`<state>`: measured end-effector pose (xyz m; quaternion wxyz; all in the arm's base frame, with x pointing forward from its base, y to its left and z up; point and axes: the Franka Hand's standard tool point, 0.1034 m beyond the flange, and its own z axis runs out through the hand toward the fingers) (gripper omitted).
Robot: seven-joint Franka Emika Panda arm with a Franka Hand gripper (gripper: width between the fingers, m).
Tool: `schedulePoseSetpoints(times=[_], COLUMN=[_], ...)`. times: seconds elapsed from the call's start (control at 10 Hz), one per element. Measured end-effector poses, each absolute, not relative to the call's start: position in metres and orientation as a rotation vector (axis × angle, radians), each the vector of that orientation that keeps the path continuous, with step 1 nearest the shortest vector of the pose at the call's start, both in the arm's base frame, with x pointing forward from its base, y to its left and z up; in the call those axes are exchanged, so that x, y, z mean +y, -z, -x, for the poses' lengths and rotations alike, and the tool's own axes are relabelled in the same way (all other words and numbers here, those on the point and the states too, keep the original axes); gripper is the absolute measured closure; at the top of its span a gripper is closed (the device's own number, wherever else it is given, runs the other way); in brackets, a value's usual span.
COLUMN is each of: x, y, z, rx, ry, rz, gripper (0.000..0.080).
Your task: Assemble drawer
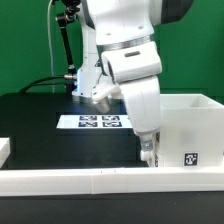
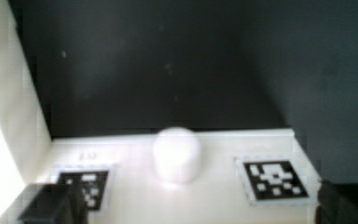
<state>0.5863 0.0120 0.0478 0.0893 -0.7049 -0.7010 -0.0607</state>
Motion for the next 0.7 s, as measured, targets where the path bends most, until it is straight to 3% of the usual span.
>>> schedulePoseSetpoints(times=[0.3, 0.7], x=[-0.045, -0.043], y=[-0.053, -0.051], z=[-0.575, -0.574], rx=[-2.073, -2.070], ry=[0.172, 0.169], rz=[2.125, 2.123], gripper=[0.0150, 0.0150])
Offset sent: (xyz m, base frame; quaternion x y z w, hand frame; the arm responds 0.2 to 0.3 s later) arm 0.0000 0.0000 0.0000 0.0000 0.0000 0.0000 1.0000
